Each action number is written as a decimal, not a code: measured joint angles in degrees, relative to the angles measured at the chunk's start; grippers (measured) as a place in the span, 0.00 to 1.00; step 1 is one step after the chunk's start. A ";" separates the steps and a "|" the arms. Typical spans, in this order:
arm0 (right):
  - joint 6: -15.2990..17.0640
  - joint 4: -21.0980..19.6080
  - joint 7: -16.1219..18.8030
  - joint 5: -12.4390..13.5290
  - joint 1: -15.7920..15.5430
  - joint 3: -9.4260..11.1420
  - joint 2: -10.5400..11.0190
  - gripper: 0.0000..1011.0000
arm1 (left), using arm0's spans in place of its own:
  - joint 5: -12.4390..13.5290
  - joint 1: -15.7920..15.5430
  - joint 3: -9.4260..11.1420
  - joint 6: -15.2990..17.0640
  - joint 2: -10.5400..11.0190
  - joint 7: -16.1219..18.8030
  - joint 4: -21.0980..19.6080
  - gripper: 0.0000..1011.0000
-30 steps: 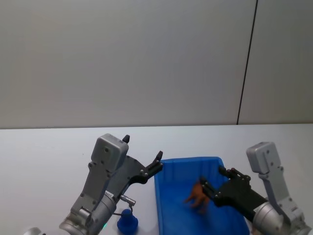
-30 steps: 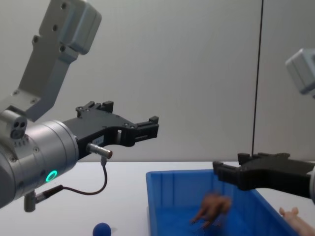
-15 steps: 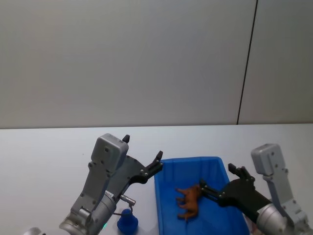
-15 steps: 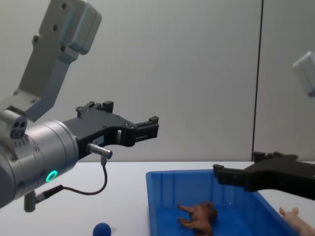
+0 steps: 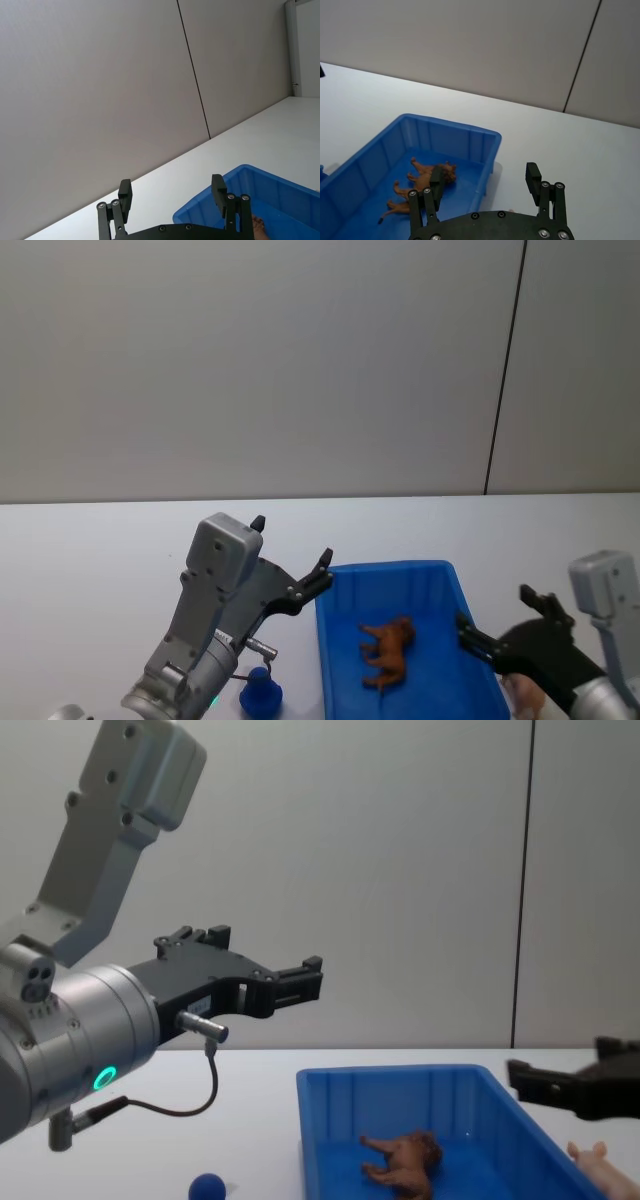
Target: Pick up the two dolls from the table and place them into the box.
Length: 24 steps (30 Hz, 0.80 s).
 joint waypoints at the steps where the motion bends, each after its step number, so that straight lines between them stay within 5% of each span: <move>1: 0.02 -0.17 -0.31 0.13 -0.24 0.08 0.13 0.99 | 0.00 0.00 0.00 0.00 0.00 0.00 0.00 0.99; 24: 0.61 -2.00 -6.48 1.86 -6.61 2.23 3.37 0.99 | 0.00 0.00 0.00 0.00 0.00 0.00 0.00 0.99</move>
